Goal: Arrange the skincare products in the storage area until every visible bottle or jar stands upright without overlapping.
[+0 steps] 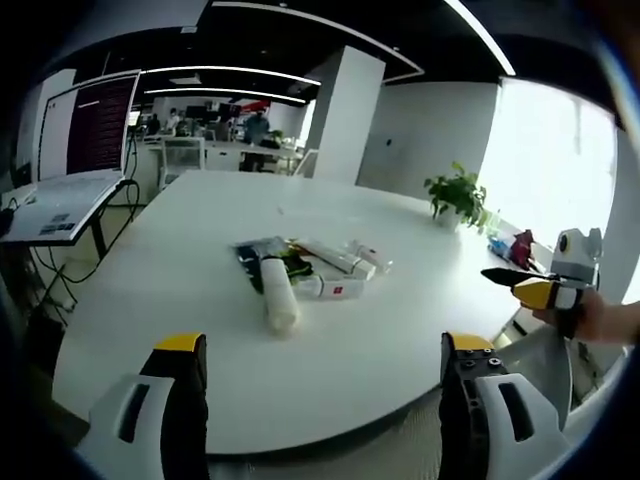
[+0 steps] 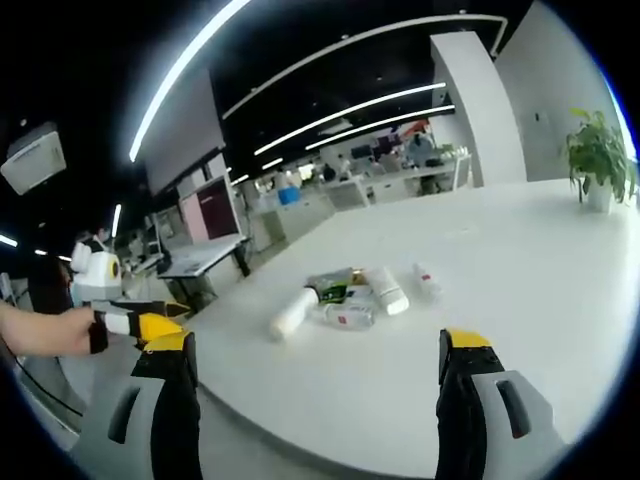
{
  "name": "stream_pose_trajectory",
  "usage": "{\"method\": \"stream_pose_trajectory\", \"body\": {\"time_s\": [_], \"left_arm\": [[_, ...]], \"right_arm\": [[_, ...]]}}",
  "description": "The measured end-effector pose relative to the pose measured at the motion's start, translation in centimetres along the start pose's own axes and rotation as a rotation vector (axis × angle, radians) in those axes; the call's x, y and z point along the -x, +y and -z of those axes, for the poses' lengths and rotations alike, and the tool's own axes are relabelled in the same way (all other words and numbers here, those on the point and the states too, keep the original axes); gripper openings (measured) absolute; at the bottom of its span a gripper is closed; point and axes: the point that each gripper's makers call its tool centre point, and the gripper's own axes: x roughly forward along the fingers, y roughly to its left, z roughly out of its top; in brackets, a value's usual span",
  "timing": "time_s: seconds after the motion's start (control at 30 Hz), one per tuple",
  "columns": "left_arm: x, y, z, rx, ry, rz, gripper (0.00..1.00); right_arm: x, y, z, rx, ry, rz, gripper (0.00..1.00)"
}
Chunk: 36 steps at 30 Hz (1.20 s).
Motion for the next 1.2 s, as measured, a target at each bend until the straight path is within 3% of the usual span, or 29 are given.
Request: {"method": "stream_pose_trajectory", "body": {"time_s": [0.43,0.63,0.97,1.2], "left_arm": [[0.0,-0.6,-0.8,0.023,-0.005,0.033,0.89],[-0.3,-0.8,-1.0,0.032,0.011,0.060,0.90],[-1.4,-1.3,-1.7,0.025,0.012,0.119,0.92],[-2.0,0.0,-0.6,0.011,0.085,0.131,0.93]], "right_arm": [[0.0,-0.7,0.0,-0.027,0.011,0.041,1.00],[0.1,-1.3,-0.3,-0.095,0.013,0.073,1.00],[-0.7,-1.5,0.3,-0.035,0.072,0.109,1.00],[-1.4,-2.4,-0.1,-0.056,0.083,0.128,1.00]]}}
